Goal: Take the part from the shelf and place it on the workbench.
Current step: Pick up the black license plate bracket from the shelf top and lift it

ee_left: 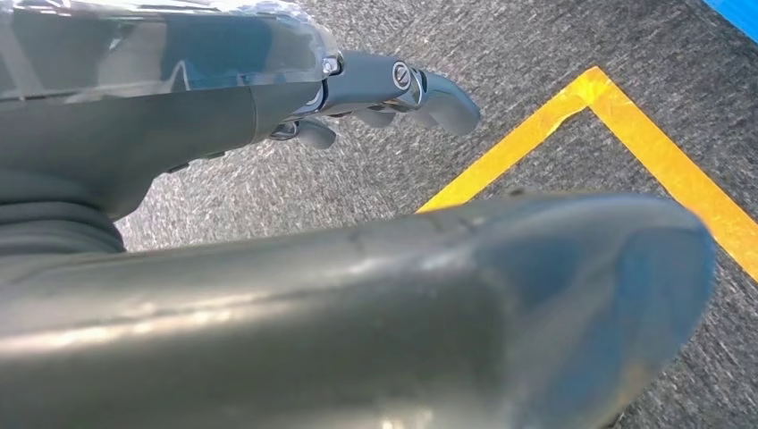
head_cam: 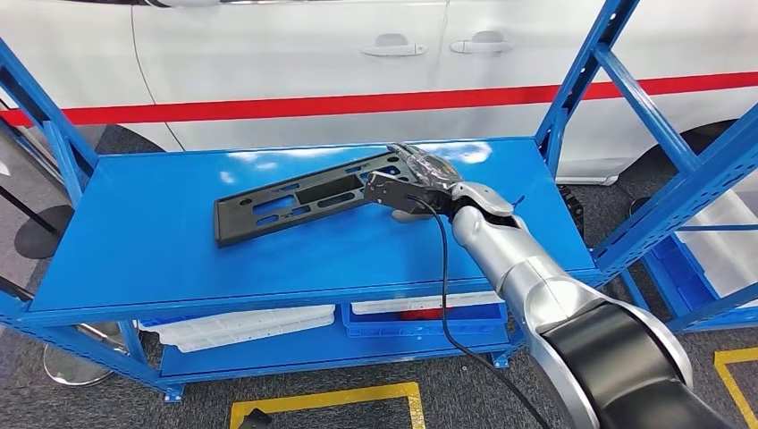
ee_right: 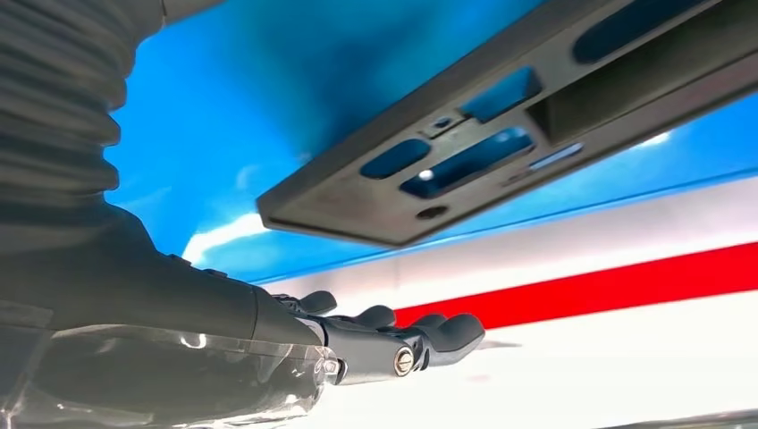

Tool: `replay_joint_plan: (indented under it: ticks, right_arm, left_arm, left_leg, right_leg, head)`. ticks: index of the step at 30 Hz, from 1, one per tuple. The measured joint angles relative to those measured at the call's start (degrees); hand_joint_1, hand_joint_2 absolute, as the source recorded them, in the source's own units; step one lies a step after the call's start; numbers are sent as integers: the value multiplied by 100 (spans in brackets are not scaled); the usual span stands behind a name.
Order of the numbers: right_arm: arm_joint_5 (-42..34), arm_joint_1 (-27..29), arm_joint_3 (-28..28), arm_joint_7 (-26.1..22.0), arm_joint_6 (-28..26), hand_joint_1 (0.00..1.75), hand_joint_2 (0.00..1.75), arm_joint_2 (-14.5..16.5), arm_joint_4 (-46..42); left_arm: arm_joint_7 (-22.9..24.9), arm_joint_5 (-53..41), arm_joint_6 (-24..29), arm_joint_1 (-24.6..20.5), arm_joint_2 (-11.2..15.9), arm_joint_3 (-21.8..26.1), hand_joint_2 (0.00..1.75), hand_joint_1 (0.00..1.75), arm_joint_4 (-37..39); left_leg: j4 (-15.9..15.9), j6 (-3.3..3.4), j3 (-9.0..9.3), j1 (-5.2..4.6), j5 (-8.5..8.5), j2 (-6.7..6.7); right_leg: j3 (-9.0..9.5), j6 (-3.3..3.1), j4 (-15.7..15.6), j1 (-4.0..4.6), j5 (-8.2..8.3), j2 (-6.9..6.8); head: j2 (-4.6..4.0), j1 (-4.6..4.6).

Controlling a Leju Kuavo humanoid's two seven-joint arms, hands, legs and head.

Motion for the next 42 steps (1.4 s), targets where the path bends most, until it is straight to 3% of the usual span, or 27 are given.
replay_joint_plan:
  ticks: [9,13,15,18,21,30,37,42]
  right_arm:
    - [-97,115,0,-47,268,0,175,135,-10]
    - [-209,230,0,-250,55,0,175,150,-19]
    - [24,337,32,-438,-697,0,175,144,-80]
    - [632,559,214,-602,-2457,0,175,121,-212]
    - [1237,862,326,-617,-3290,0,175,68,-495]
    - [1550,1323,310,-670,-3399,0,175,16,-956]
    - [645,1398,-124,-1425,-3377,0,175,90,-796]
    - [350,1480,-299,-1502,-3271,0,175,144,-619]
  left_arm:
    - [-62,215,-13,11,0,92,0,0,0]
    - [-151,357,-86,42,-1,234,0,0,0]
    - [-186,365,-89,60,-2,280,0,0,0]
    - [-191,353,-68,74,-3,302,0,0,0]
    - [-161,336,-47,71,-8,302,0,0,0]
    - [-136,338,-43,70,-11,302,0,0,0]
    - [-160,388,-19,95,-18,309,0,0,0]
    - [-196,437,-1,109,-44,330,0,0,0]
  left_leg:
    - [-2,-2,0,1,0,0]
    - [-3,-2,0,2,-1,0]
    - [-3,-3,0,2,-1,0]
    - [-3,-3,0,2,-2,1]
    - [-3,-4,0,2,-2,1]
    - [-3,-4,0,2,-2,1]
    - [-4,-4,0,2,-2,1]
    - [-4,-4,0,2,-2,1]
  right_leg:
    - [0,8,6,1,-6,0]
    - [-2,11,5,0,-9,0]
    - [-5,11,5,0,-10,0]
    - [-7,11,4,-1,-11,0]
    - [-7,11,4,-1,-11,0]
    - [-9,11,5,0,-11,1]
    - [-7,12,5,0,-12,0]
    - [-7,16,5,0,-14,0]
  head:
    - [-1,0]
    - [-1,0]
    - [-1,0]
    - [-1,0]
    - [-1,0]
    - [-1,0]
    - [-1,0]
    - [-1,0]
